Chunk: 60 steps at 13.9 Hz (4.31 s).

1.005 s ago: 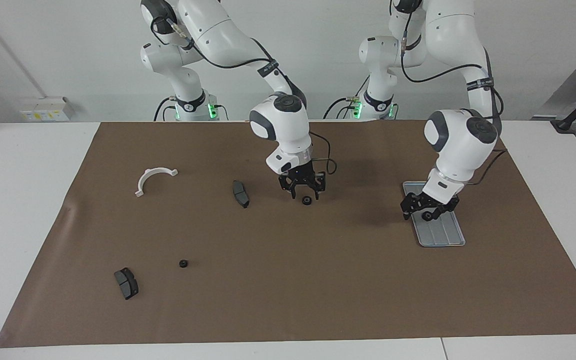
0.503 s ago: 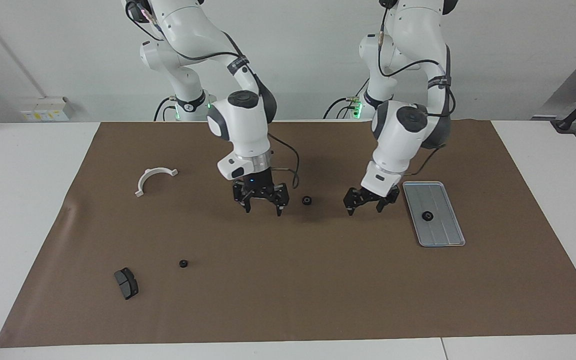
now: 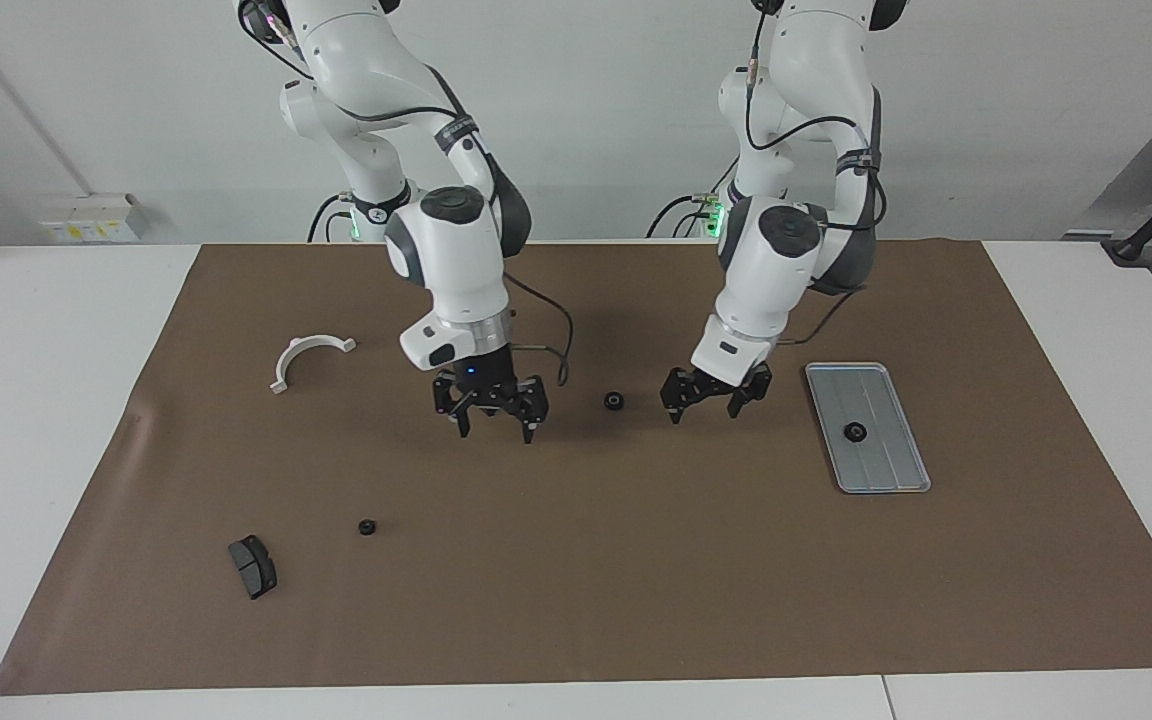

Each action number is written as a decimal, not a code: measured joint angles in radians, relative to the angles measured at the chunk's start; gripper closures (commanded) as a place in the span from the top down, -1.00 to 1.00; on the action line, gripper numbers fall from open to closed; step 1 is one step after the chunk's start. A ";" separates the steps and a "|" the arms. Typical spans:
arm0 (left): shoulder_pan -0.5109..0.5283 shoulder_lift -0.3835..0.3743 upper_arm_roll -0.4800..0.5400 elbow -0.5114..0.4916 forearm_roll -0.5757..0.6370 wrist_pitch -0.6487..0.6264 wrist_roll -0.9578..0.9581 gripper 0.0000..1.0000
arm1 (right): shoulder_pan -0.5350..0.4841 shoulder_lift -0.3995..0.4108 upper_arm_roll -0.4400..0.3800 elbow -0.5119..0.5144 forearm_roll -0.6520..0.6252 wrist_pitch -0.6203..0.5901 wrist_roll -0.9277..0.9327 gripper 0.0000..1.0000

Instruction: Pick bearing gear from pile to tray

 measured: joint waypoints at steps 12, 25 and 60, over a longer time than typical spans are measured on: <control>-0.038 0.050 -0.001 -0.009 0.020 0.005 0.000 -0.08 | -0.003 0.231 0.009 0.262 0.003 -0.162 -0.072 0.91; -0.001 0.048 0.029 0.071 0.020 -0.041 -0.001 -0.73 | -0.013 0.247 0.008 0.258 0.033 -0.137 -0.072 0.11; 0.535 -0.201 -0.001 -0.090 0.019 -0.137 0.685 1.00 | 0.494 0.194 0.073 0.223 0.055 -0.070 0.785 -0.83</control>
